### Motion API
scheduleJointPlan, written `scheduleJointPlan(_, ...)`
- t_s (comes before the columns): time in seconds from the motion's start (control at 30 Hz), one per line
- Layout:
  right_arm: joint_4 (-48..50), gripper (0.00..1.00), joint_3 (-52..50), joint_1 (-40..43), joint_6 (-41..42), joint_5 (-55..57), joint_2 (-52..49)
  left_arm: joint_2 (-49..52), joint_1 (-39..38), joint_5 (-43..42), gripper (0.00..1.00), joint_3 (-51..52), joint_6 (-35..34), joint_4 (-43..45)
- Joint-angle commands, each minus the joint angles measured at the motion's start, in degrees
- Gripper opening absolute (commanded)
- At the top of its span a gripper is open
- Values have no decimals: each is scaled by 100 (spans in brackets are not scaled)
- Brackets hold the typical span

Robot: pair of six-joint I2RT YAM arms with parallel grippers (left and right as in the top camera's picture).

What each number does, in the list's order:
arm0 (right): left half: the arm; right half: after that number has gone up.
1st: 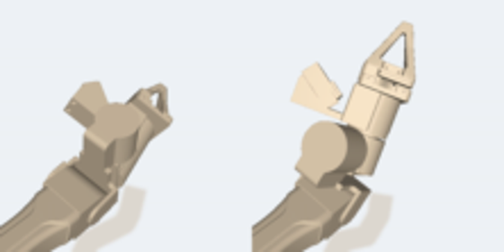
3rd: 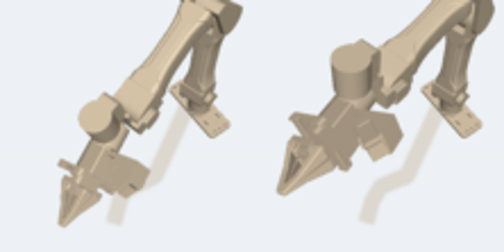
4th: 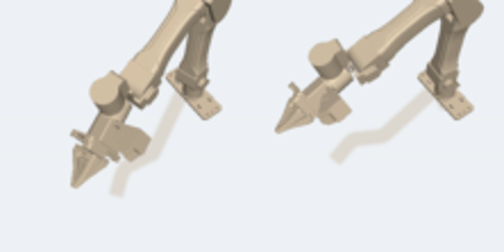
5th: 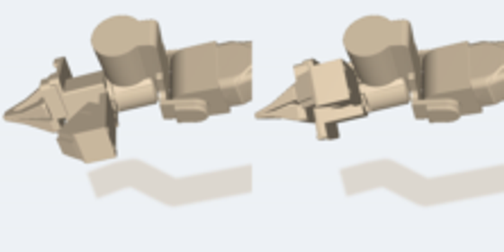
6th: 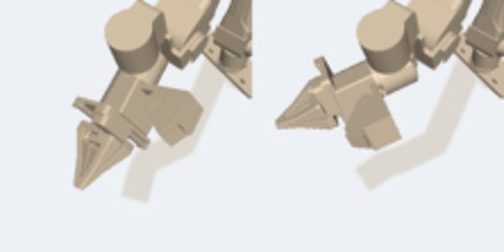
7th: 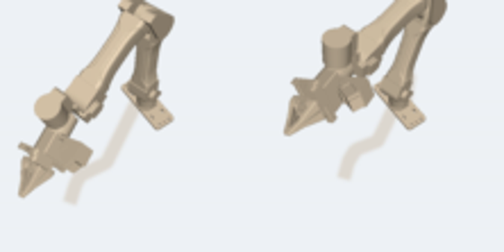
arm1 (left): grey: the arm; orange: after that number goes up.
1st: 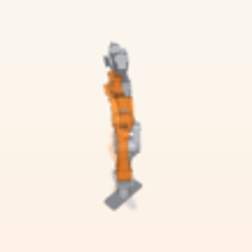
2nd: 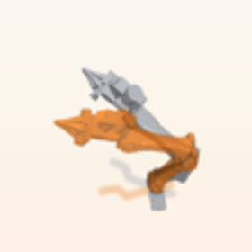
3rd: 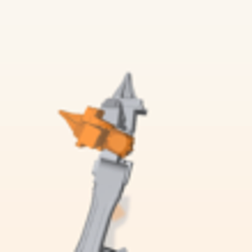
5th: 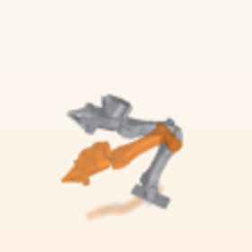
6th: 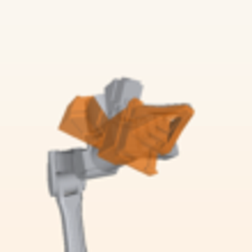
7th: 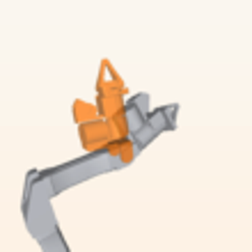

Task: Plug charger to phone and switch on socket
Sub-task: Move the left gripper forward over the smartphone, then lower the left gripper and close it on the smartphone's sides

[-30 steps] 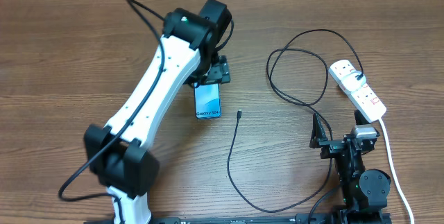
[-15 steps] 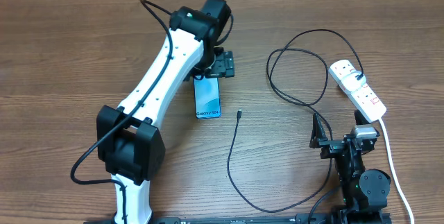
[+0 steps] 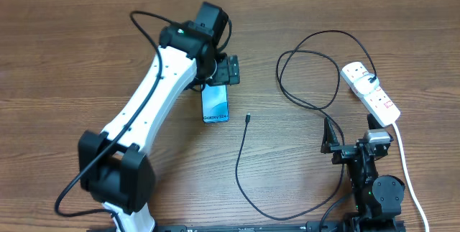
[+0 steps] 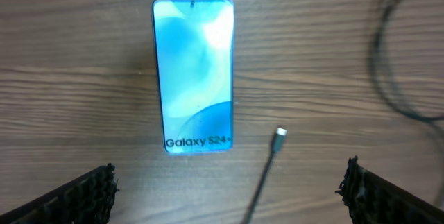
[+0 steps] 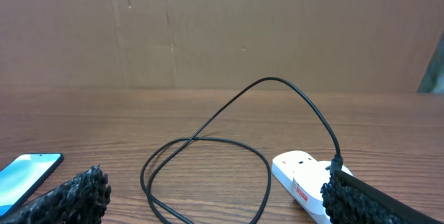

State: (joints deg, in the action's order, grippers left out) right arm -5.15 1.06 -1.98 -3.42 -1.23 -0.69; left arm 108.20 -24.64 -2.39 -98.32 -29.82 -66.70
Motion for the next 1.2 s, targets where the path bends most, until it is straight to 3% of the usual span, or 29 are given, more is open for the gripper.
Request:
scheduleJointPlan(0.0,33,100,-59,-22,-26,33,52,212,26,173,99,254,-354,92)
scheduleJointPlan(0.63,35,100,-59,-22,-26,33,52,1624,-33,588,100,264,-339,540)
scheduleJointPlan(0.83,33,100,-59,-22,-26,33,52,1698,-33,533,99,264,348,745)
scheduleJointPlan(1.17,35,100,-59,-22,-26,33,52,1705,-33,555,100,271,-160,769)
